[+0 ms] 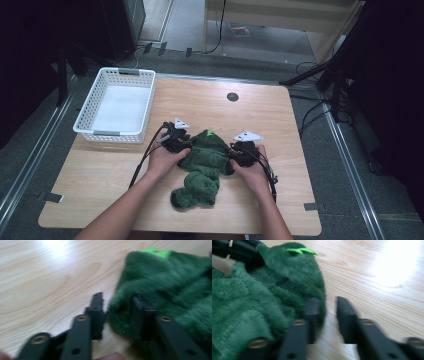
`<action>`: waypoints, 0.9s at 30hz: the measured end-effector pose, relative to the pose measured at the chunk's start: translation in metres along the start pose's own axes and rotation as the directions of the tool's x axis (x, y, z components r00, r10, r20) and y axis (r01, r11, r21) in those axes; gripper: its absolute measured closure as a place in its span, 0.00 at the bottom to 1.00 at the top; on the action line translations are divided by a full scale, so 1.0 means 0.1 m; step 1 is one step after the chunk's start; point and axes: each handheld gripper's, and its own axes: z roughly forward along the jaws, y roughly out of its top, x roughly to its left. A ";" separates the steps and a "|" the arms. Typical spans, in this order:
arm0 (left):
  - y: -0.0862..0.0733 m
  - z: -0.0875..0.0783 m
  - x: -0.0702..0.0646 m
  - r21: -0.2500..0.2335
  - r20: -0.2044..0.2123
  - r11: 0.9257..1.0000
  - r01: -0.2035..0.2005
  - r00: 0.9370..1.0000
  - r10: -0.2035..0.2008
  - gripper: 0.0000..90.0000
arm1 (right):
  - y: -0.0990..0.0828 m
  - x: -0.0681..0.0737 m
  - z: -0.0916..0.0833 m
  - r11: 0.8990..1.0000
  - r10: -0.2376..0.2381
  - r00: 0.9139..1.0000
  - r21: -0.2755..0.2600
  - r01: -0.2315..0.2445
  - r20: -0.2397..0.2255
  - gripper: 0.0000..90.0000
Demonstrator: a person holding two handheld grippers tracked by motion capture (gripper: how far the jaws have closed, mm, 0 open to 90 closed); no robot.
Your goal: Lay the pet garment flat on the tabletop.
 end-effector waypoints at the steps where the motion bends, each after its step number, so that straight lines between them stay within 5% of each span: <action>1: 0.00 -0.05 0.01 -0.019 -0.002 1.000 -0.021 1.000 0.021 0.65 | 0.00 -0.03 -0.04 1.000 0.009 1.000 -0.004 -0.009 -0.010 0.66; 3: 0.01 -0.11 0.05 -0.052 0.016 0.999 -0.001 1.000 0.002 0.65 | 0.02 -0.11 -0.14 0.999 0.033 0.999 -0.016 -0.033 -0.039 0.62; 5: 0.05 -0.14 0.10 -0.093 0.035 0.993 0.066 0.997 -0.063 0.65 | 0.05 -0.18 -0.22 0.997 0.062 0.996 -0.051 -0.066 -0.060 0.63; 8: 0.13 -0.11 0.15 -0.107 0.029 0.974 0.197 0.980 -0.195 0.68 | 0.15 -0.24 -0.25 0.976 0.165 0.981 -0.127 -0.178 -0.105 0.73; 11: 0.17 0.01 0.14 -0.076 0.026 0.966 0.247 0.969 -0.246 0.68 | 0.28 -0.16 -0.09 0.960 0.236 0.965 -0.129 -0.250 -0.116 0.74; 14: 0.17 0.10 0.09 -0.029 0.028 0.971 0.236 0.971 -0.236 0.67 | 0.36 -0.04 0.14 0.971 0.223 0.972 -0.073 -0.228 -0.080 0.72; 17: 0.13 0.12 0.03 0.004 0.005 0.984 0.179 0.984 -0.179 0.68 | 0.36 0.00 0.30 0.977 0.214 0.976 -0.010 -0.215 -0.033 0.70; 23: 0.08 0.12 -0.03 0.017 -0.053 0.995 0.099 0.994 -0.098 0.63 | 0.26 0.00 0.34 0.984 0.173 0.984 0.051 -0.171 -0.034 0.70; 27: 0.06 0.12 -0.10 0.026 -0.039 0.999 0.047 0.998 -0.046 0.79 | 0.22 0.04 0.36 0.992 0.107 0.994 0.068 -0.106 -0.018 0.86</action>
